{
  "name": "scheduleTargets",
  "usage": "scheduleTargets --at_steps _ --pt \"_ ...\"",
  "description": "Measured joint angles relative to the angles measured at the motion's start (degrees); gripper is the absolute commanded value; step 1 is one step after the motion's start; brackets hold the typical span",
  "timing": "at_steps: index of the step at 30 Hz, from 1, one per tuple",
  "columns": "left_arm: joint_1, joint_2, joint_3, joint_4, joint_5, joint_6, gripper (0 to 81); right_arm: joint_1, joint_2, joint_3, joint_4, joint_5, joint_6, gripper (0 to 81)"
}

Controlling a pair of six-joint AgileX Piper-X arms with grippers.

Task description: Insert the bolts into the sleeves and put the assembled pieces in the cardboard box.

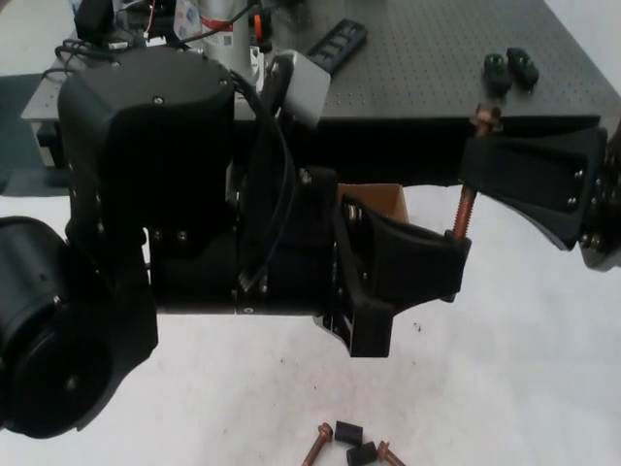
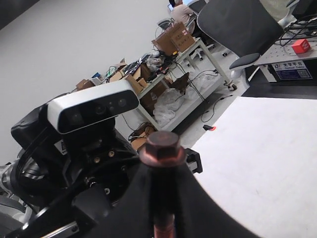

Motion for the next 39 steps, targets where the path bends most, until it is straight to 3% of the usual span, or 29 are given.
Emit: scheduleTargets --at_steps 8,10,13,14,15,19,25,30,33,34,39 --pt "-0.13 0.00 0.00 -1.28 -1.16 -1.33 0.7 0.00 0.00 0.00 0.12 -0.84 -0.12 1.7" --pt "-0.13 0.00 0.00 -1.28 -1.16 -1.27 0.7 0.00 0.00 0.00 0.12 -1.04 -0.10 12.5" --pt "-0.13 0.00 0.00 -1.28 -1.64 -1.27 0.7 0.00 0.00 0.00 0.61 -1.49 -0.10 41.0" --pt "-0.13 0.00 0.00 -1.28 -2.08 -1.27 0.7 0.00 0.00 0.00 0.73 -1.65 -0.10 47.3" --pt "-0.13 0.00 0.00 -1.28 -2.43 -1.27 0.7 0.00 0.00 0.00 0.93 -1.88 -0.10 48.7" --pt "-0.13 0.00 0.00 -1.38 -5.25 -1.04 0.7 0.00 0.00 0.00 0.97 -3.05 -0.10 45.2" --pt "0.23 0.95 -0.30 -7.31 -15.10 -1.63 0.7 -0.74 0.00 0.00 0.97 -3.12 1.22 45.0" --pt "2.48 7.48 -4.31 -8.55 -26.44 -6.80 0.7 -8.58 -2.14 0.00 5.09 -2.16 1.57 45.0" --pt "5.40 16.23 -11.07 -5.28 -30.21 -9.01 0.7 -12.32 -4.51 0.00 10.73 -1.51 0.10 45.0" --pt "7.08 22.60 -18.38 0.75 -31.11 -9.18 0.7 -14.31 -5.83 0.00 16.07 0.92 -2.96 45.0" --pt "9.41 40.56 -39.25 18.91 -31.39 -7.41 0.7 -16.03 -6.73 0.00 28.74 7.58 -9.92 45.0"
